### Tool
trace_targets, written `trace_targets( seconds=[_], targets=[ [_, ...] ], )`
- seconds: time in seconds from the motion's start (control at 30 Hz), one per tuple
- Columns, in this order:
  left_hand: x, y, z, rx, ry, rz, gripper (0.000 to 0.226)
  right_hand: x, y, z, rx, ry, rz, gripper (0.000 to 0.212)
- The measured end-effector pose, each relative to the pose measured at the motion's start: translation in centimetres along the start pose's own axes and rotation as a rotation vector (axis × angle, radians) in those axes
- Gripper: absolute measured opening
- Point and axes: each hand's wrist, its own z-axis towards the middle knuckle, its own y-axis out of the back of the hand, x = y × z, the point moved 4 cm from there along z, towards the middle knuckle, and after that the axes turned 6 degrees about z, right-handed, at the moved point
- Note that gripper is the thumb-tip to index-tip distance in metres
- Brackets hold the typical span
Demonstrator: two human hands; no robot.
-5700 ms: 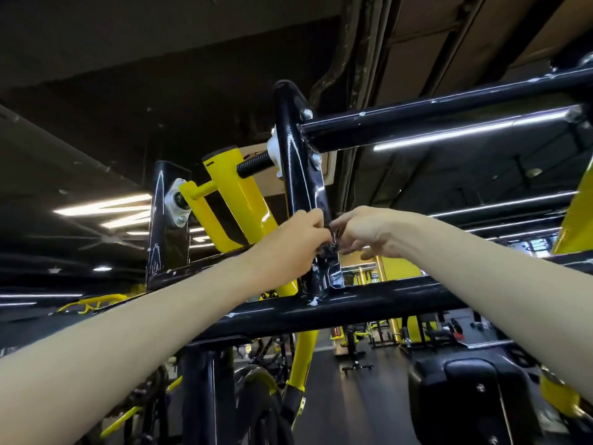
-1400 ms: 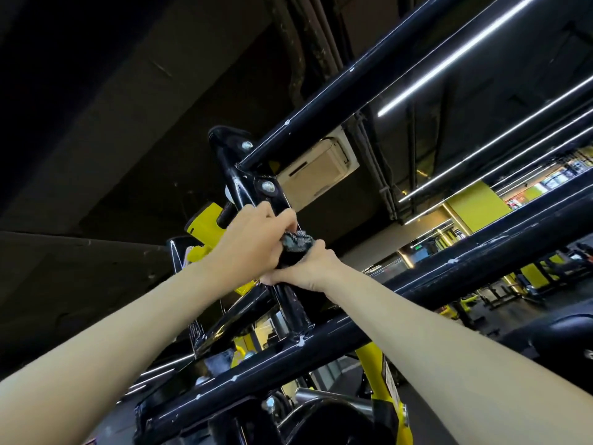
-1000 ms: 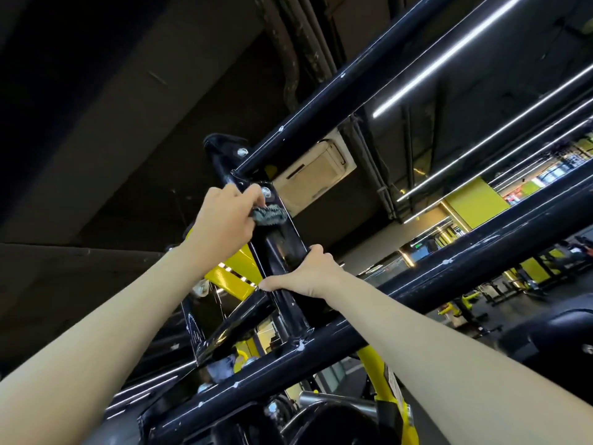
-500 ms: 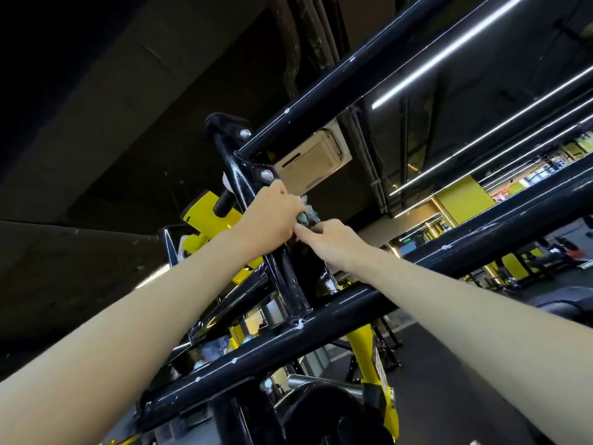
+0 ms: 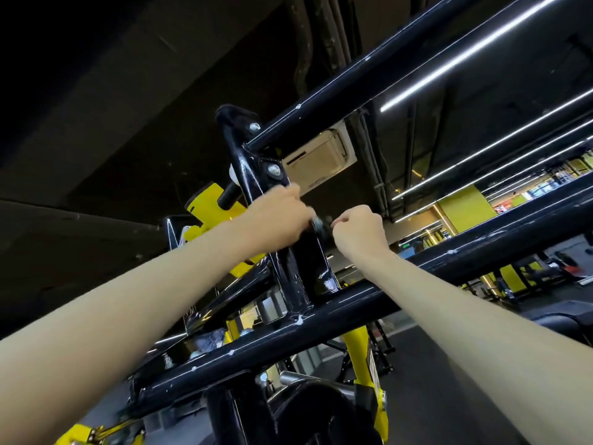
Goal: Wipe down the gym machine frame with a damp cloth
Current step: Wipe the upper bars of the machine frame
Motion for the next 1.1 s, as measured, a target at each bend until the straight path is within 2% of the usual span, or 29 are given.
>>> trace_targets(
  seconds=[0.1,0.13,0.23,0.27,0.3,0.37,0.43,0.47,0.5,0.57,0.63,0.7,0.77,0.83,0.97,1.03,1.1],
  targets=[
    [3.3,-0.5,0.4,-0.071,0.284,0.067,0.019,0.2,-0.4,-0.3,0.054,0.011,0.001,0.025],
    [2.8,-0.7,0.4,-0.059,0.279,0.035,0.019,0.1,-0.5,-0.3,0.062,0.015,-0.002,0.025],
    [-1.7,-1.1,0.1,0.066,0.056,-0.145,0.024,0.0,-0.2,-0.1,0.031,0.017,-0.015,0.021],
    [-2.0,-0.9,0.4,0.069,0.014,-0.141,0.027,-0.1,0.0,-0.1,0.014,0.004,-0.016,0.019],
    [-1.5,-0.6,1.0,0.054,0.017,-0.085,0.029,-0.2,0.1,-0.1,0.005,-0.015,-0.018,0.016],
    [0.6,-0.2,2.3,0.027,0.155,0.042,0.026,-0.3,0.1,-0.2,0.007,-0.051,-0.031,0.019],
    [1.2,-0.1,2.5,-0.007,0.292,0.083,0.022,-0.2,0.0,-0.3,0.027,-0.052,-0.043,0.021],
    [0.4,-0.1,2.4,0.020,0.293,0.063,0.020,-0.2,0.1,-0.3,0.027,-0.046,-0.039,0.017],
    [-1.1,-0.3,2.0,0.062,0.248,-0.003,0.019,-0.2,0.1,-0.3,0.019,-0.043,-0.031,0.015],
    [-4.9,-0.9,0.2,0.172,0.031,-0.200,0.023,-0.3,0.3,-0.2,-0.004,-0.042,-0.011,0.016],
    [-6.3,-1.0,-1.0,0.196,-0.133,-0.251,0.028,-0.4,0.4,-0.1,-0.006,-0.032,-0.024,0.015],
    [-4.3,-0.9,-0.9,0.081,-0.076,-0.160,0.028,-0.3,0.2,-0.1,0.019,-0.031,-0.040,0.013],
    [-2.2,-0.8,-1.1,-0.033,0.130,-0.098,0.026,-0.2,-0.1,-0.1,0.046,-0.030,-0.050,0.017],
    [-2.5,-1.1,-1.5,-0.036,0.201,-0.104,0.025,-0.4,-0.1,0.1,0.049,-0.044,-0.053,0.021],
    [-6.5,-0.9,-3.3,0.155,-0.012,-0.330,0.033,-0.7,-0.1,0.3,0.037,-0.062,-0.078,0.020],
    [-5.7,-0.4,-4.4,0.258,-0.026,-0.455,0.036,-0.7,-0.1,0.1,0.037,-0.068,-0.082,0.019],
    [-4.5,-0.1,-5.3,0.282,-0.059,-0.528,0.037,-0.6,-0.4,0.1,0.061,-0.076,-0.073,0.017]
  ],
)
